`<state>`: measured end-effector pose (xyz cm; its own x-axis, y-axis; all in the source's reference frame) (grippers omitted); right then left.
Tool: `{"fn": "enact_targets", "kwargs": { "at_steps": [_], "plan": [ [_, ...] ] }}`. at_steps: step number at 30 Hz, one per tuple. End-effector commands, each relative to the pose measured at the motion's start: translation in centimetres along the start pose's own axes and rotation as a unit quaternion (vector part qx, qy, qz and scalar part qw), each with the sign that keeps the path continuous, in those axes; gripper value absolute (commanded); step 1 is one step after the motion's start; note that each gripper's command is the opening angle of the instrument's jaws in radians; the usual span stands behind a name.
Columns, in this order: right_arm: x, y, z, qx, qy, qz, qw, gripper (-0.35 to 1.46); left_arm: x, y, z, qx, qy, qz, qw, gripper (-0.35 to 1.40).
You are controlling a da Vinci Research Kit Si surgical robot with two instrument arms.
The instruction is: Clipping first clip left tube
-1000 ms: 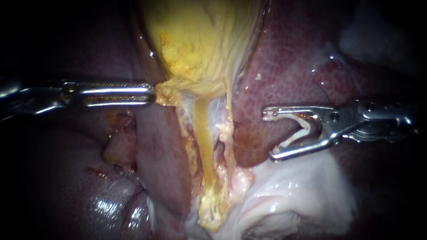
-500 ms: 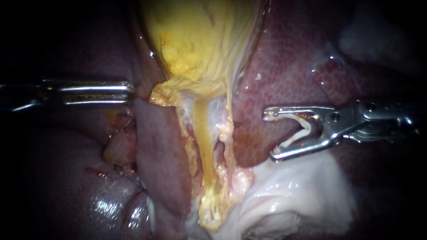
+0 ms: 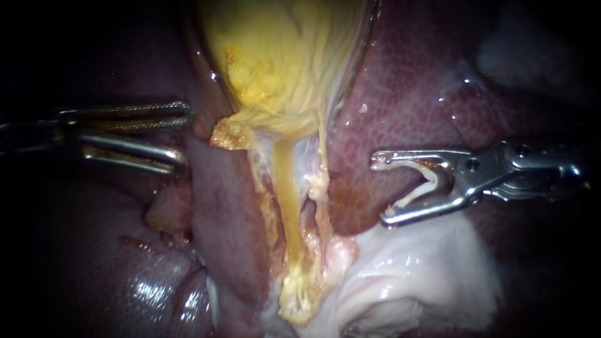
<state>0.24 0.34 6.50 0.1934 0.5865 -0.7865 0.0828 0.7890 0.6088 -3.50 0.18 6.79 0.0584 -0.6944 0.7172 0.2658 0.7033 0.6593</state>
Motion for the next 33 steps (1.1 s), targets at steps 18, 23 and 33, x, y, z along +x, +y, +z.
{"fn": "enact_targets", "kwargs": {
  "at_steps": [18,23,33],
  "plan": [
    [0.0,0.01,0.01,-0.001,0.0,0.0,1.0,0.59,0.12,0.02,0.45,0.002,-0.001,0.004,1.0,0.47],
    [0.0,0.01,0.02,-0.001,0.0,0.0,1.0,0.59,0.13,0.01,0.5,0.001,-0.001,0.004,1.0,0.46],
    [0.0,0.0,0.02,-0.001,0.001,0.0,1.0,0.59,0.17,0.05,0.53,-0.003,-0.002,0.005,1.0,0.58]
  ]
}}
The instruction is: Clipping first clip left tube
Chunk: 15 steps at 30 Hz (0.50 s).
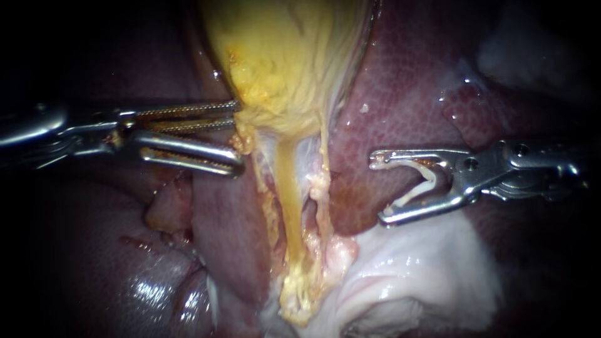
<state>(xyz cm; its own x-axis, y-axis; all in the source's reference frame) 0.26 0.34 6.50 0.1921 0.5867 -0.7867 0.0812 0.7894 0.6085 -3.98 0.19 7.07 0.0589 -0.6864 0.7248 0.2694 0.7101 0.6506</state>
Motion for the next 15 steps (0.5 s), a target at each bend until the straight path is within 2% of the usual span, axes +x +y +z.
{"fn": "enact_targets", "kwargs": {
  "at_steps": [1,7,12,15],
  "plan": [
    [0.0,0.0,0.0,0.0,0.0,0.0,1.0,0.59,0.0,0.0,0.0,-0.002,-0.001,0.0,1.0,0.58],
    [0.0,0.0,0.01,0.0,0.0,0.0,1.0,0.59,0.02,-0.01,0.04,-0.004,-0.001,0.001,1.0,0.52],
    [0.0,0.0,0.02,0.0,0.0,0.0,1.0,0.59,0.08,-0.03,0.11,-0.007,0.006,0.002,1.0,0.27],
    [0.0,0.0,0.02,0.0,0.0,0.0,1.0,0.59,0.1,-0.04,0.14,-0.011,0.007,0.003,0.9999,0.21]
  ]
}}
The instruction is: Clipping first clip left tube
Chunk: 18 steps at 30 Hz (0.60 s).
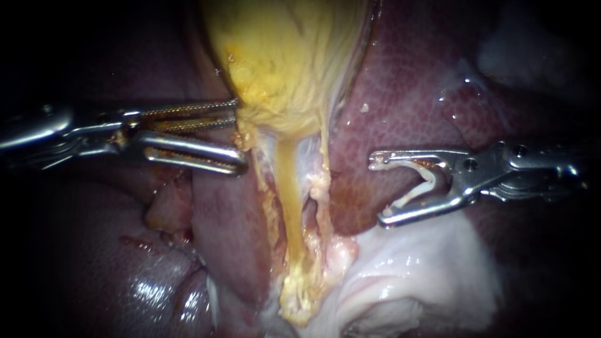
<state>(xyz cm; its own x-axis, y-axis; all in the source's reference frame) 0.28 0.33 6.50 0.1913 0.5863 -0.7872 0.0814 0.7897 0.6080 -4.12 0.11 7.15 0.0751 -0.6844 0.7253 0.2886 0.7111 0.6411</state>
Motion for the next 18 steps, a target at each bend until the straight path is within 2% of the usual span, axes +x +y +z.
{"fn": "enact_targets", "kwargs": {
  "at_steps": [1,3,5,6,13,18],
  "plan": [
    [0.0,0.0,0.0,0.0,0.0,0.0,1.0,0.59,0.01,0.0,0.01,-0.002,0.001,0.0,1.0,0.17],
    [0.0,0.0,0.0,0.0,0.0,0.0,1.0,0.59,0.01,0.0,0.01,-0.003,0.002,0.0,1.0,0.05],
    [0.0,0.0,0.0,0.0,0.0,0.0,1.0,0.59,0.02,0.0,0.01,-0.004,0.007,0.0,1.0,-0.15],
    [0.0,0.0,0.0,0.0,0.0,0.0,1.0,0.59,0.02,0.0,0.0,-0.006,0.008,0.0,1.0,-0.33],
    [0.0,0.0,0.0,0.0,0.0,0.0,1.0,0.59,0.01,0.01,-0.08,-0.008,0.02,0.0,0.9998,-0.35],
    [0.0,0.0,0.0,0.0,0.0,0.0,1.0,0.59,-0.01,0.02,-0.1,-0.008,0.02,-0.001,0.9998,-0.35]
  ]
}}
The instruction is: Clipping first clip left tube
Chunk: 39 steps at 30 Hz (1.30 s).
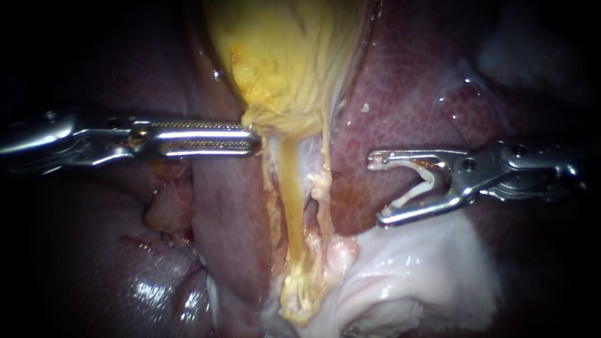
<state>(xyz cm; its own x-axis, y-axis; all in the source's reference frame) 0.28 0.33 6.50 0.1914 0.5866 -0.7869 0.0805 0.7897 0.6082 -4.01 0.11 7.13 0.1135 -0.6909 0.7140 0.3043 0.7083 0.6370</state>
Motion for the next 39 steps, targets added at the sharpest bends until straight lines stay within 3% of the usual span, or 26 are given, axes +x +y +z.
{"fn": "enact_targets", "kwargs": {
  "at_steps": [1,6,11,14,18,27,36,39],
  "plan": [
    [0.0,0.0,0.0,0.0,0.0,0.0,1.0,0.59,-0.01,0.0,-0.01,0.0,0.0,0.0,1.0,-0.35],
    [-0.01,0.0,0.0,0.0,0.0,0.0,1.0,0.59,-0.08,0.0,-0.17,0.002,0.001,-0.003,1.0,-0.35],
    [-0.02,0.0,0.0,0.0,0.0,-0.001,1.0,0.59,-0.27,-0.01,-0.54,-0.004,0.003,-0.008,1.0,-0.35],
    [-0.03,0.0,0.0,0.0,0.0,-0.001,1.0,0.59,-0.37,-0.01,-0.76,-0.008,-0.003,-0.011,0.9999,-0.35],
    [-0.04,0.0,0.01,0.0,0.0,-0.001,1.0,0.59,-0.41,-0.03,-0.9,-0.01,-0.006,-0.013,0.9999,-0.35],
    [-0.18,-0.05,0.2,0.011,0.003,-0.004,0.9999,0.59,-0.39,-0.05,-0.89,-0.011,-0.006,-0.012,0.9998,-0.35],
    [-0.61,-0.02,0.76,0.027,0.014,0.01,0.9995,0.59,-0.32,-0.08,-0.83,-0.016,-0.007,-0.01,0.9998,-0.35],
    [-0.81,0.02,0.94,0.032,0.008,0.016,0.9993,0.59,-0.31,-0.08,-0.81,-0.015,-0.007,-0.01,0.9998,-0.35]
  ]
}}
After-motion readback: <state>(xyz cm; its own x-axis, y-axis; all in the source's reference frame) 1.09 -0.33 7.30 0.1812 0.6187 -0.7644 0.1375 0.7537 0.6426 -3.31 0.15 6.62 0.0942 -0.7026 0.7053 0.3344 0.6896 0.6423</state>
